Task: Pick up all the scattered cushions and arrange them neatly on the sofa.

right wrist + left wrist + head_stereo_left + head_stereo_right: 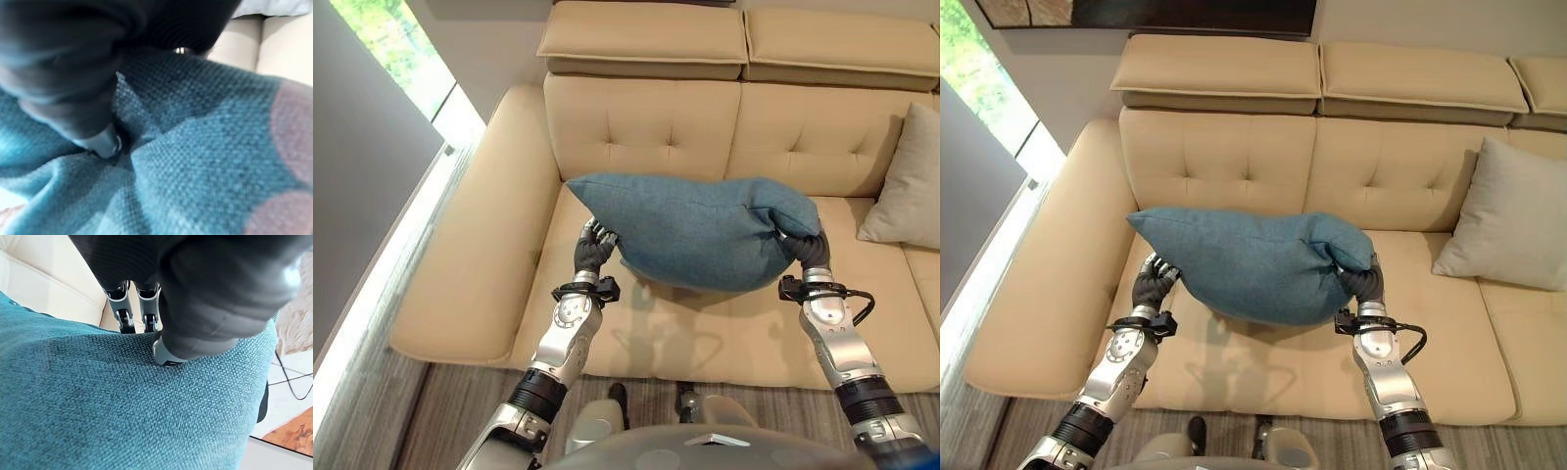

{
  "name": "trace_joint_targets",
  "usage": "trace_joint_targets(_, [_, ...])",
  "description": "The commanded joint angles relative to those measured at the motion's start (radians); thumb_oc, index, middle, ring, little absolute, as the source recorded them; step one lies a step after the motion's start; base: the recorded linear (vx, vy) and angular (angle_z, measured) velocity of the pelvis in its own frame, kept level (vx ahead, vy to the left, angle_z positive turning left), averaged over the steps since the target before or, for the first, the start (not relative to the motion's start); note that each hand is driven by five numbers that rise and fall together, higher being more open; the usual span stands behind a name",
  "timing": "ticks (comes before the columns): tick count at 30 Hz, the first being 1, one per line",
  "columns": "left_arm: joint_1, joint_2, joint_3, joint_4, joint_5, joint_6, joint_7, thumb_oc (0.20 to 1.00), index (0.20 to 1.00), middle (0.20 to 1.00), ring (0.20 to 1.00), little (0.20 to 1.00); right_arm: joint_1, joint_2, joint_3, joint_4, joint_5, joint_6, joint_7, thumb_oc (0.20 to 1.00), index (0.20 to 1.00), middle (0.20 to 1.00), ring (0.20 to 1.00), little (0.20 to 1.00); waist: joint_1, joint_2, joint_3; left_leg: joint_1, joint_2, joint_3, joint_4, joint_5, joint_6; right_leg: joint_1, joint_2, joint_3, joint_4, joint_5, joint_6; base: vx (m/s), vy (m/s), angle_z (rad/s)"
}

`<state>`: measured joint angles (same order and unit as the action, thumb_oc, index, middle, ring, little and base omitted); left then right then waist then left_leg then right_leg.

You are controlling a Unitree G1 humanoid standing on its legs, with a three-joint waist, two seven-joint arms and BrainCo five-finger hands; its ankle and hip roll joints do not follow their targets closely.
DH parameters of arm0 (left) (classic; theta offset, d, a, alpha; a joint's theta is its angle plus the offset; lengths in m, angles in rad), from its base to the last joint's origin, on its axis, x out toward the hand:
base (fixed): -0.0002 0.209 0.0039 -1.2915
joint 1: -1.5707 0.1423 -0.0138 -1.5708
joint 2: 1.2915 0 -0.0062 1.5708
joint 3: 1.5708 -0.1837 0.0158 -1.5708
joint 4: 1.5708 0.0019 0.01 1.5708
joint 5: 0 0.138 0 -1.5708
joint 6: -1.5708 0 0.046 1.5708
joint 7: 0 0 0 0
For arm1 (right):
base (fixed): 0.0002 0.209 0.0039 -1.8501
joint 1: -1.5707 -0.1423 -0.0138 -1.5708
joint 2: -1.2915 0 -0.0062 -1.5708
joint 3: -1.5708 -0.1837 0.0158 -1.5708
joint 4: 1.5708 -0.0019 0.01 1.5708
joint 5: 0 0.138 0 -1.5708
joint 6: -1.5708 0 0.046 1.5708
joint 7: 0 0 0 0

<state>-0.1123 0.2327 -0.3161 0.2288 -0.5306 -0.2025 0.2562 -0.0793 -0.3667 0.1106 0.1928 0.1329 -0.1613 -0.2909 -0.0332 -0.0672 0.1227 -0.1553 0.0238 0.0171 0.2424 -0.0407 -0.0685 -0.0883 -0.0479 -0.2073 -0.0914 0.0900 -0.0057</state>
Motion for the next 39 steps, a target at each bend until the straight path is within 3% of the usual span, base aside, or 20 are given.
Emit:
trace_joint_targets(1, [-0.089, -0.002, -0.048, -0.082, 0.012, -0.078, -0.048, 0.2, 0.2, 0.2, 0.2, 0.2, -0.052, -0.006, 0.012, -0.077, -0.007, -0.098, 0.003, 0.2, 0.2, 0.2, 0.2, 0.2, -0.003, 0.009, -0.054, -0.01, 0.027, 0.016, -0.124, 0.002, -0.01, 0.06, -0.029, 0.044, 0.082, -0.12, 0.133, 0.08, 0.041, 0.04])
trace_joint_targets(9, [-0.079, 0.019, -0.044, -0.108, 0.043, -0.074, -0.038, 0.2, 0.2, 0.2, 0.2, 0.2, -0.074, 0.018, 0.018, -0.089, 0.009, -0.092, 0.003, 0.2, 0.2, 0.2, 0.2, 0.2, 0.001, 0.024, -0.091, 0.081, 0.014, 0.059, -0.268, 0.022, 0.006, 0.08, -0.055, 0.072, 0.048, -0.109, 0.158, 0.14, 0.123, -0.25])
trace_joint_targets(17, [-0.159, 0.025, -0.042, -0.101, 0.064, -0.095, 0.009, 0.2, 0.2, 0.2, 0.2, 0.2, -0.201, 0.03, 0.059, -0.095, -0.003, -0.098, -0.038, 0.2, 0.2, 0.2, 0.2, 0.2, 0.021, 0.028, -0.094, 0.094, 0.012, 0.078, -0.329, 0.034, 0.008, 0.058, -0.066, 0.077, 0.004, -0.077, 0.177, 0.06, 0.051, 0.01])
trace_joint_targets(24, [-0.478, 0.031, -0.081, -0.002, 0.073, -0.138, 0.126, 0.2, 0.2, 0.2, 0.2, 0.2, -0.487, 0.013, 0.127, 0.007, 0.036, -0.106, -0.134, 0.2, 0.2, 0.2, 0.2, 0.2, 0.023, 0.046, -0.068, -0.007, 0.029, 0.061, -0.33, 0.073, -0.027, -0.05, -0.059, 0.061, 0.004, -0.058, 0.189, -0.07, -0.024, 0.07])
trace_joint_targets(32, [-0.837, 0.075, -0.155, 0.276, 0.08, -0.168, 0.215, 0.2, 0.2, 0.2, 0.2, 0.2, -0.838, -0.016, 0.213, 0.229, 0.051, -0.112, -0.224, 0.2, 0.2, 0.2, 0.2, 0.2, -0.001, 0.065, -0.081, -0.231, 0.018, 0.04, -0.33, 0.143, -0.058, -0.271, -0.048, 0.061, 0.004, 0.004, 0.189, -0.09, -0.013, 0.05])
trace_joint_targets(39, [-0.869, 0.088, -0.152, 0.286, 0.06, -0.179, 0.223, 0.2, 0.2, 0.2, 0.2, 0.2, -0.898, -0.042, 0.231, 0.312, 0.066, -0.1, -0.239, 0.2, 0.2, 0.2, 0.2, 0.2, 0.006, 0.076, -0.07, -0.285, 0.012, 0.035, -0.33, 0.164, -0.064, -0.326, -0.05, 0.061, 0.004, 0.014, 0.193, -0.01, 0.006, -0.01])
